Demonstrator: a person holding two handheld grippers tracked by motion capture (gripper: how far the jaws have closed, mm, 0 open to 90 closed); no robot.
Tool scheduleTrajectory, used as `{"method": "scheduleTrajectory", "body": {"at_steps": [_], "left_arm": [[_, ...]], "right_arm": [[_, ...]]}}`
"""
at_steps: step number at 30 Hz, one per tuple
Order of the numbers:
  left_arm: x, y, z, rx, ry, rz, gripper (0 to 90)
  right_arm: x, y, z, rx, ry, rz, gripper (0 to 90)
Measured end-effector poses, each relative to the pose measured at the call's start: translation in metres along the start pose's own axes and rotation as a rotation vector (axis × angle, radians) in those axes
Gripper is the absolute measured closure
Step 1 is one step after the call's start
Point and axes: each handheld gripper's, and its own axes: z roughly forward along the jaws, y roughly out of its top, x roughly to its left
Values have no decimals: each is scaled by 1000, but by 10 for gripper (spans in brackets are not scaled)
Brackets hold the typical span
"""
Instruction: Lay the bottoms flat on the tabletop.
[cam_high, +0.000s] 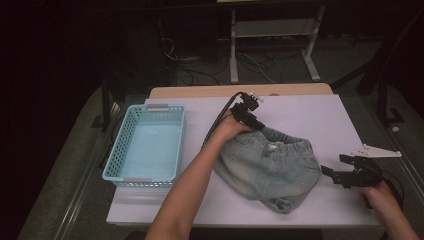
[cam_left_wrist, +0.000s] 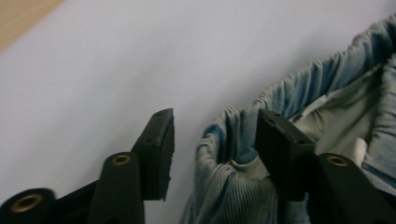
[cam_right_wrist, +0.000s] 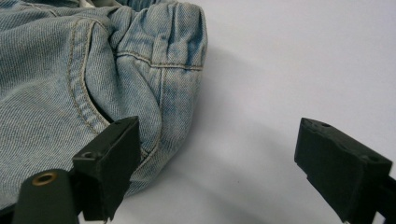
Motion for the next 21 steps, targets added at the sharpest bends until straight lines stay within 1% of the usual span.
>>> {"method": "scheduleTrajectory", "body": {"at_steps": [1,2,4,8,12,17,21], "left_arm": [[0,-1,1,2,-3,10,526],[-1,-2,1,5,-10,13,570],[-2,-3,2,16,-8,21,623],[-2,-5,2,10,-11,23,715],[-1,-6,0,13,-29,20,798],[-2,-8,-3,-5,-30,15,826],[-3,-8,-7,-29,-13,13,831]], "right_arm": [[0,0,0,-1,0,0,143],[0,0,0,-2,1,0,143],[1,0,0,-2,1,-1,143],[1,0,1,2,1,-2,143],[1,0,0,1,2,-2,143],[1,0,1,2,2,-2,143],[1,0,1,1,3,-3,143]]}}
